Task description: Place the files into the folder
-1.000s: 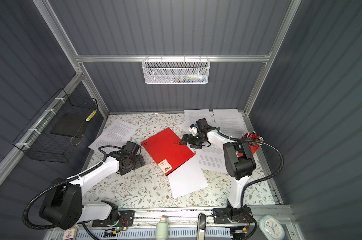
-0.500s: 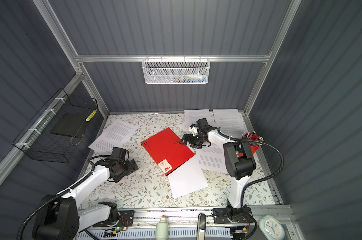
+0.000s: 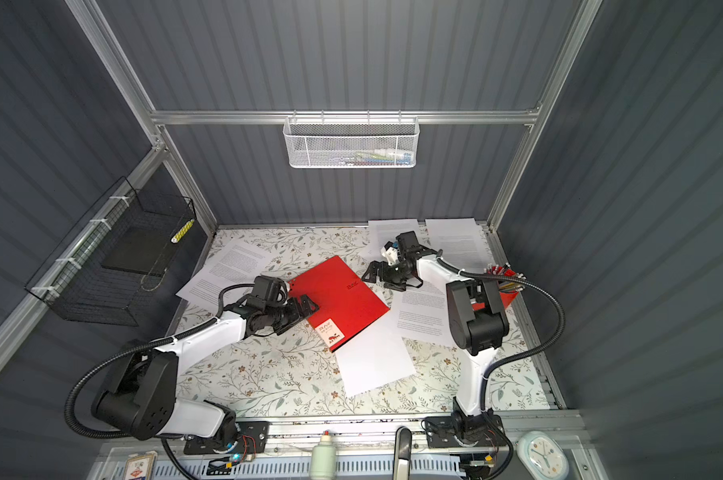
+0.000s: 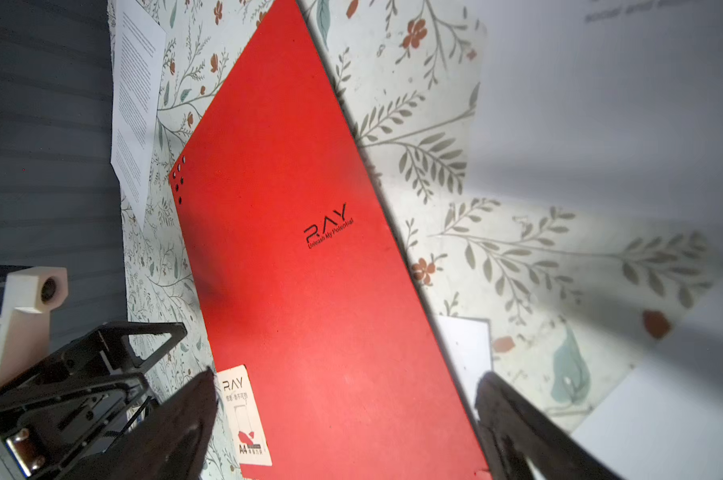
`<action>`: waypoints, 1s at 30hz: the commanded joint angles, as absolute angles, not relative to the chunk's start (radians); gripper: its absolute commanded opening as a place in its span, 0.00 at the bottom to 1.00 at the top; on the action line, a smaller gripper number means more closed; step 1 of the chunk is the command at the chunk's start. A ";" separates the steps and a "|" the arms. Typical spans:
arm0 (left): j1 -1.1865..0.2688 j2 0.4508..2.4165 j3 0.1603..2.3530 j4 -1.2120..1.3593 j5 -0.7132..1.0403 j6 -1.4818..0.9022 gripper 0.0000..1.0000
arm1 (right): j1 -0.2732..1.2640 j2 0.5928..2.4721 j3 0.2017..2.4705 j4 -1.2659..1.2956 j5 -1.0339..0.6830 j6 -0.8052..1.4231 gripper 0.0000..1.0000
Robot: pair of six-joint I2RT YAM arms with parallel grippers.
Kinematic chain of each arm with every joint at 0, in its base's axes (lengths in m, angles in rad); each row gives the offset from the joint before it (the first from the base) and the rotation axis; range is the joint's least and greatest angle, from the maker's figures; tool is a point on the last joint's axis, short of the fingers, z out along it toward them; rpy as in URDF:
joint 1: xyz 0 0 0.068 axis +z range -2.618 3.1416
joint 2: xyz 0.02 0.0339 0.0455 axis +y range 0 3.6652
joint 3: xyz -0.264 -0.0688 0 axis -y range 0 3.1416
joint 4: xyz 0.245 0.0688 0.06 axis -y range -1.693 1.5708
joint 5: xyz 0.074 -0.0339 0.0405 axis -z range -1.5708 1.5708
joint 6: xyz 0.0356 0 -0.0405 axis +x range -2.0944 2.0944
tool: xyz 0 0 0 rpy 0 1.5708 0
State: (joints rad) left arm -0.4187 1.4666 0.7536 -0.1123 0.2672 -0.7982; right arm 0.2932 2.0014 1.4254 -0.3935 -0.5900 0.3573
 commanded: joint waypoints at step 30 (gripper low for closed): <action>-0.425 1.887 1.039 -0.197 0.249 -0.566 1.00 | 0.349 2.001 1.365 -0.355 -0.606 0.389 0.89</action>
State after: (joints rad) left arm -0.4259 1.8351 1.0641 -0.0883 0.2329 -0.5949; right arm 0.3489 2.0220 1.3624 -0.3332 -0.6922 0.3965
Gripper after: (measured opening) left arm 0.996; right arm 0.882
